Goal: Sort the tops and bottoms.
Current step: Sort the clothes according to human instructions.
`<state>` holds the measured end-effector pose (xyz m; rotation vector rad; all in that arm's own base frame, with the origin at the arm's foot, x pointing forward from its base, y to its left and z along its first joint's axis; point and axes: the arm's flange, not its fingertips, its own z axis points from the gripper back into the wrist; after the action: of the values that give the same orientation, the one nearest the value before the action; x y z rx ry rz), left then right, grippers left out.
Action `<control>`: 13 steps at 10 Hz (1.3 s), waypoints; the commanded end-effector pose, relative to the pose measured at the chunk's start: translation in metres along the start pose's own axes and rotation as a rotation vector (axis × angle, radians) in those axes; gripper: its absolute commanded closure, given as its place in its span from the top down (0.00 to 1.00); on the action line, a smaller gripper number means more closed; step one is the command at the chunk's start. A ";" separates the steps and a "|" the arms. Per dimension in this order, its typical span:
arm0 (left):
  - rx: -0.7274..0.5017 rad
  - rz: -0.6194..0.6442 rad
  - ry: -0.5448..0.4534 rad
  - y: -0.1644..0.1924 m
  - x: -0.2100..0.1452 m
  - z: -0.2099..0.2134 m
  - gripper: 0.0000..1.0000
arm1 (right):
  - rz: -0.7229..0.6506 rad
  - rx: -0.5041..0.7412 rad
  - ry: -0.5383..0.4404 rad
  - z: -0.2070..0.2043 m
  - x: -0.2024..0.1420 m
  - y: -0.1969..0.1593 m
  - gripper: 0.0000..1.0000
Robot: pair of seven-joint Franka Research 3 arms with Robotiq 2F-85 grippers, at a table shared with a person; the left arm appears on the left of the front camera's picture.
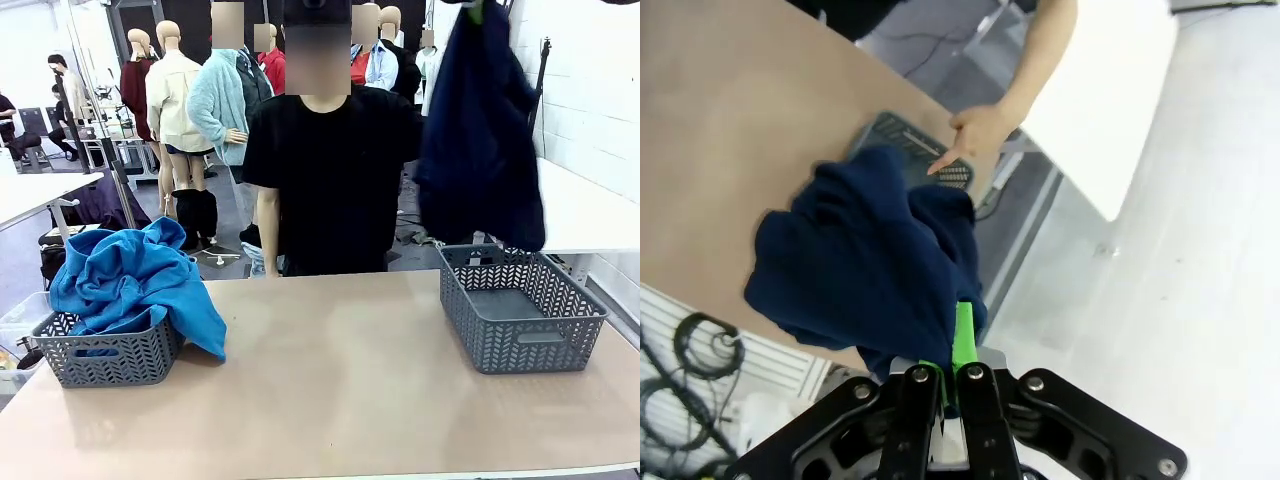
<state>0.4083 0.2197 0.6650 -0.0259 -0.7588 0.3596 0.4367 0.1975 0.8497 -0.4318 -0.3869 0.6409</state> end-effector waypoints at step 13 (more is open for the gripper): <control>0.002 -0.003 -0.002 0.000 0.000 0.000 1.00 | -0.363 0.379 0.224 -0.323 -0.078 -0.001 0.00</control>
<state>0.4085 0.2195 0.6649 -0.0257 -0.7585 0.3591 0.5242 0.0589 0.5792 -0.1340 -0.1122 0.3111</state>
